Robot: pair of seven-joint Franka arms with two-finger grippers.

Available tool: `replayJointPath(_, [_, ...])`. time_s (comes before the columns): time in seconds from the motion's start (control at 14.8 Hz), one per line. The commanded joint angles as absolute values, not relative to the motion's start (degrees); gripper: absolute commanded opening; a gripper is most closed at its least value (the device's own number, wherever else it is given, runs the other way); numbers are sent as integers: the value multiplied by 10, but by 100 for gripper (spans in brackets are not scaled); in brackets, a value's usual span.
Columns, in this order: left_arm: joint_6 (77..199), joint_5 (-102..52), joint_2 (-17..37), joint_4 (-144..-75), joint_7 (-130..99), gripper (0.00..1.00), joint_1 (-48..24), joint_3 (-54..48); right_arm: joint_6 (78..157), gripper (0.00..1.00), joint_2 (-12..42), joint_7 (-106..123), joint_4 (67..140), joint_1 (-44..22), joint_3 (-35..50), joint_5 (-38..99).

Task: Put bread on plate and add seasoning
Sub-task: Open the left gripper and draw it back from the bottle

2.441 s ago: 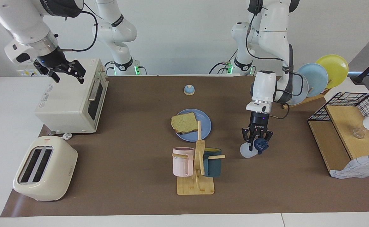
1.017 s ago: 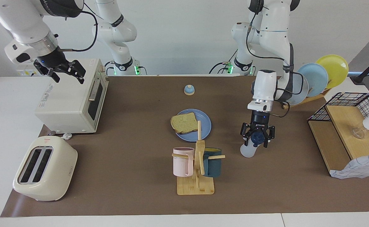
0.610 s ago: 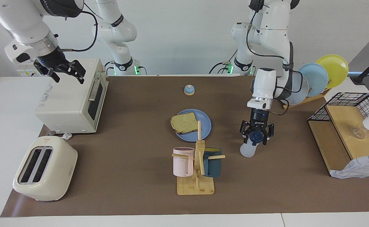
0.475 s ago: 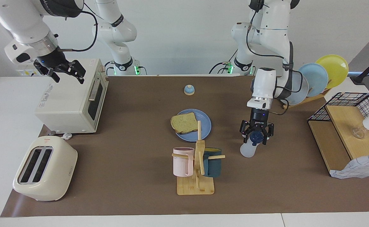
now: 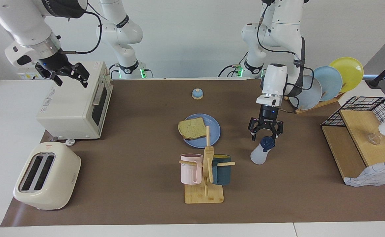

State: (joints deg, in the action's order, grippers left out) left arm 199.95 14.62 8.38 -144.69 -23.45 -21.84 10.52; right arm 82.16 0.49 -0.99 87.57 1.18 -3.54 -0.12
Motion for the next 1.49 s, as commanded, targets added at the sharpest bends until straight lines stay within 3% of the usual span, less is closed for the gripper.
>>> replayJointPath(0.0, [2006, 152, 44, -1492, -227, 100, -221, 109, 833, 100, -7, 1, 892, 18, -31, -4])
replayJointPath(0.47, [1977, 153, -24, -1541, -214, 100, -221, 109, 832, 100, -8, 1, 892, 18, -31, -4])
replayJointPath(0.95, [1714, 153, -157, -1519, -188, 100, -220, 106, 832, 100, -7, 1, 892, 18, -31, -4])
replayJointPath(1.15, [1603, 154, -170, -1476, -184, 100, -221, 102, 832, 100, -8, 1, 892, 18, -31, -4])
replayJointPath(1.42, [1543, 153, -168, -1431, -177, 100, -229, 102, 832, 100, -7, 1, 892, 18, -31, -4])
